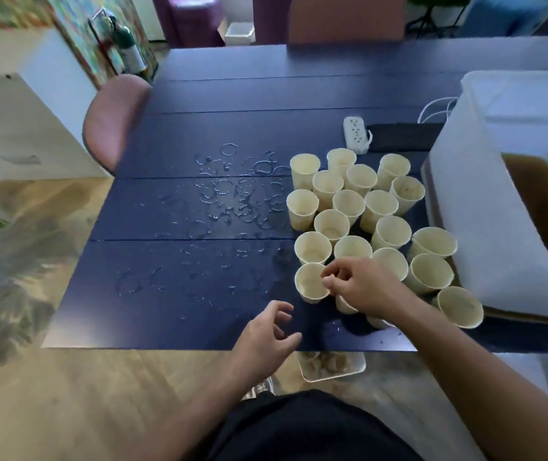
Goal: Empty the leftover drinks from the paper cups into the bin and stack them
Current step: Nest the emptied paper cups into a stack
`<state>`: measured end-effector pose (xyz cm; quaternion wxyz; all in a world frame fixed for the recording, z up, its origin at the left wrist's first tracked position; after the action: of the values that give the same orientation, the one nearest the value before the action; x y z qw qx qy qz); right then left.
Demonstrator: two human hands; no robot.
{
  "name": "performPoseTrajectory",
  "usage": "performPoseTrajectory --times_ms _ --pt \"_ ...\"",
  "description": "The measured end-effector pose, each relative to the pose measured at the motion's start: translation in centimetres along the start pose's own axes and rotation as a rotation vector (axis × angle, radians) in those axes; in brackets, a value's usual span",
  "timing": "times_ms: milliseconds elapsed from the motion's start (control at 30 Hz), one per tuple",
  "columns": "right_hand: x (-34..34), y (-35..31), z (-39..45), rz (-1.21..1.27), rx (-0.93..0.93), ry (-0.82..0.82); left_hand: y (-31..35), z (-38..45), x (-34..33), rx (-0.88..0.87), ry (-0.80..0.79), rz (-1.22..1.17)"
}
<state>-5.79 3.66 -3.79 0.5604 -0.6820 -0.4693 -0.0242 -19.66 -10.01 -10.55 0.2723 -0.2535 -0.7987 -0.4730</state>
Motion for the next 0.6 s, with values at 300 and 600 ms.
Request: performPoseTrajectory --times_ms 300,600 --pt "1.5 0.1 1.0 -0.027 -0.077 0.215 0.4 5.0 -0.6 -0.063 0.111 0.029" --pt "1.8 -0.7 3.5 -0.332 0.107 0.123 0.7 6.7 -1.9 0.008 0.245 0.025"
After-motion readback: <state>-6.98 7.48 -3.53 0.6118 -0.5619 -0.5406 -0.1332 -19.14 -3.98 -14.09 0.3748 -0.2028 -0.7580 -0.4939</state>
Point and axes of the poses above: each hand's wrist, its own z-axis towards the middle knuckle, its own x-axis out of the back of the hand, y = z × x, the point moved 10 cm from there along z, towards the middle knuckle, and after that the axes turned 12 degrees about z, right-handed, at the moved point
